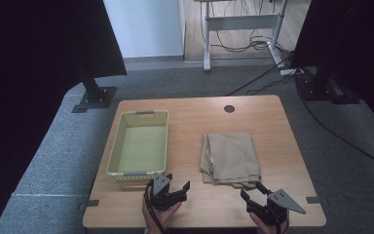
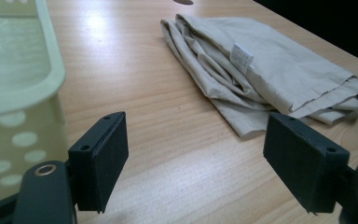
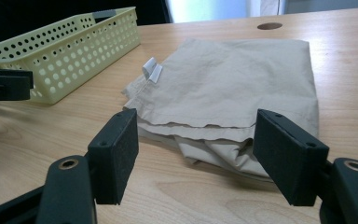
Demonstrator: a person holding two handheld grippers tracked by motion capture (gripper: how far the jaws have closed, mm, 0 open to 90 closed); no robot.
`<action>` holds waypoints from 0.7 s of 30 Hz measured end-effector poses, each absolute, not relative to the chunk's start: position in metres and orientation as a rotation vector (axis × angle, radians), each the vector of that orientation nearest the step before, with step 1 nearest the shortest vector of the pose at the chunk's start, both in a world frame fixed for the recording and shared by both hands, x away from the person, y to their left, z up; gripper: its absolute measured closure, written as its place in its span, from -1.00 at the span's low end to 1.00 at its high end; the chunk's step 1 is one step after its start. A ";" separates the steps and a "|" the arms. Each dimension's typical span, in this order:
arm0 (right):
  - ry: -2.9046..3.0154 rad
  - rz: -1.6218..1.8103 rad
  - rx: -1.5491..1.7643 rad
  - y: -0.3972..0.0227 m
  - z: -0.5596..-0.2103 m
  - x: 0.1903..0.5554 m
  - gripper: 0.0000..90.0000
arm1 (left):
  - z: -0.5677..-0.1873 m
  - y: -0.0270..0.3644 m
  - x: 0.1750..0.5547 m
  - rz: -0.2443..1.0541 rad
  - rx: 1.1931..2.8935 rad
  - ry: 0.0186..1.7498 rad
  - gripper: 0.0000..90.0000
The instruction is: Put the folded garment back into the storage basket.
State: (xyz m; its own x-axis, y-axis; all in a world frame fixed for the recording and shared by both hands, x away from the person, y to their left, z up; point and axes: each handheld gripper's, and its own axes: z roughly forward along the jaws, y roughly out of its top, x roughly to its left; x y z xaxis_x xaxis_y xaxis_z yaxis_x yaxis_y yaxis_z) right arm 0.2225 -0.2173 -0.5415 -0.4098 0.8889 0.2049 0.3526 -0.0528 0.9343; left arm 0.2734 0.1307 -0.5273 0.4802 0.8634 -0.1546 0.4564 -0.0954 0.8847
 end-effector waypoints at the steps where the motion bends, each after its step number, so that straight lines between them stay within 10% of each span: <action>1: 1.750 1.475 1.318 -0.217 -0.541 0.223 -0.31 | -0.527 0.131 0.273 0.509 1.727 1.131 -0.51; 21: 1.716 1.506 1.344 -0.221 -0.536 0.218 -0.30 | -0.521 0.133 0.281 0.554 1.712 1.209 -0.50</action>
